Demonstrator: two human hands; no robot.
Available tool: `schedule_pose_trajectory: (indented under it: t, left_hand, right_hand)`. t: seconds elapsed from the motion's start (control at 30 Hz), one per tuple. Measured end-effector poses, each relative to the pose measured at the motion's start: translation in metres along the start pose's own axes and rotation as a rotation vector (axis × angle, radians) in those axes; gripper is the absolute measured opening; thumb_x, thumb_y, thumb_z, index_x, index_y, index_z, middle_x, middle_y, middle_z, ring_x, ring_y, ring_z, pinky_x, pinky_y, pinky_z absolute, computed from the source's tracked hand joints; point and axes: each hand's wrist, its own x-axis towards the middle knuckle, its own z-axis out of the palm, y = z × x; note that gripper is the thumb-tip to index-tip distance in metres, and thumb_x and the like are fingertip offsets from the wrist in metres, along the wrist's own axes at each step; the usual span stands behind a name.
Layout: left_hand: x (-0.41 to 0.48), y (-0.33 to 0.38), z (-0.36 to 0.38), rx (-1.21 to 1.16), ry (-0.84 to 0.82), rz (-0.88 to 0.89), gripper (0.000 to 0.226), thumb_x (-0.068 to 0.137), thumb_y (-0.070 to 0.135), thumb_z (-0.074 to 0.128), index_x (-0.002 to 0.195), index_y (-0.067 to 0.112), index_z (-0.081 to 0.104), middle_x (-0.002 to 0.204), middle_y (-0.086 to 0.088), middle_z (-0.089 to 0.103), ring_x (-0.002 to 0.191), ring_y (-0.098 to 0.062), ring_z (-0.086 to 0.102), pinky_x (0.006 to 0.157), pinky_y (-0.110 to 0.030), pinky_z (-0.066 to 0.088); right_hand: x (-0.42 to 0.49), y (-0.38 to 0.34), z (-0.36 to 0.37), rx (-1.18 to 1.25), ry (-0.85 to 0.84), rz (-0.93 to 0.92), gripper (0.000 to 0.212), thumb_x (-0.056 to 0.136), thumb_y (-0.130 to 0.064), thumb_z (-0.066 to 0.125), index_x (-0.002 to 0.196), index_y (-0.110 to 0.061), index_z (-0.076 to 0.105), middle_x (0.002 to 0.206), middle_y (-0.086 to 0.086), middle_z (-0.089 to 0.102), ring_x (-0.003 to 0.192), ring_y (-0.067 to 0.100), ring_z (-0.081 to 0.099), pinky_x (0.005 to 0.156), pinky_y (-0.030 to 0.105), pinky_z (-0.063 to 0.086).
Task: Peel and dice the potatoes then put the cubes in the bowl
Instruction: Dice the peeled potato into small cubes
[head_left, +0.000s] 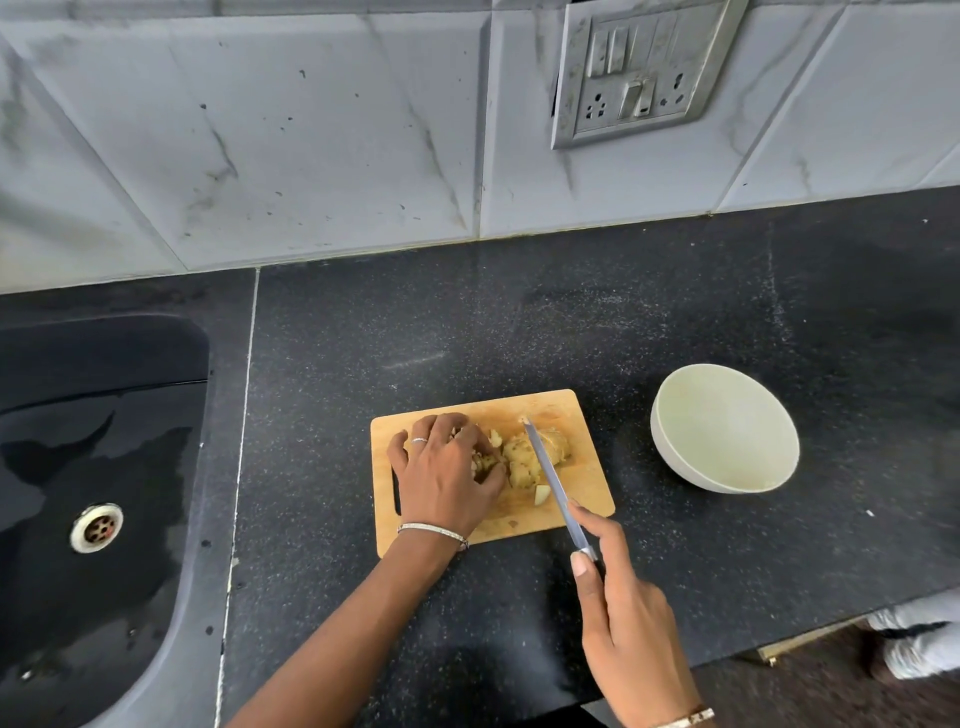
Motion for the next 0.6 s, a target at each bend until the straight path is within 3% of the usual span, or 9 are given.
schedule_pose_trajectory:
  t: [0.4,0.53,0.6]
  left_hand:
    - [-0.002,-0.008,-0.01,0.002,0.038,0.01,0.019,0.075,0.051,0.057,0.084,0.036,0.062,0.129,0.011,0.054,0.126,-0.019,0.042,0.109,-0.048,0.021]
    - [0.011,-0.008,-0.01,-0.086,0.036,0.065,0.017,0.085,0.039,0.06,0.101,0.039,0.067,0.125,0.012,0.056,0.123,-0.017,0.044,0.104,-0.042,0.024]
    - [0.02,-0.006,-0.011,-0.068,-0.014,0.111,0.024,0.088,0.034,0.06,0.11,0.041,0.068,0.127,0.012,0.055,0.125,-0.017,0.04,0.102,-0.043,0.026]
  right_hand:
    - [0.004,-0.001,0.002,-0.007,-0.028,0.006,0.047,0.1,-0.038,0.034,0.134,-0.066,0.017,0.046,-0.006,0.041,0.048,0.012,0.052,0.041,0.025,0.029]
    - [0.008,-0.004,0.002,-0.015,-0.041,0.013,0.047,0.101,-0.036,0.036,0.134,-0.064,0.019,0.053,-0.007,0.051,0.052,0.012,0.054,0.043,0.028,0.031]
    - [0.008,-0.005,0.002,-0.013,-0.052,0.008,0.048,0.101,-0.035,0.037,0.135,-0.063,0.019,0.066,-0.024,0.057,0.055,0.008,0.056,0.043,0.027,0.031]
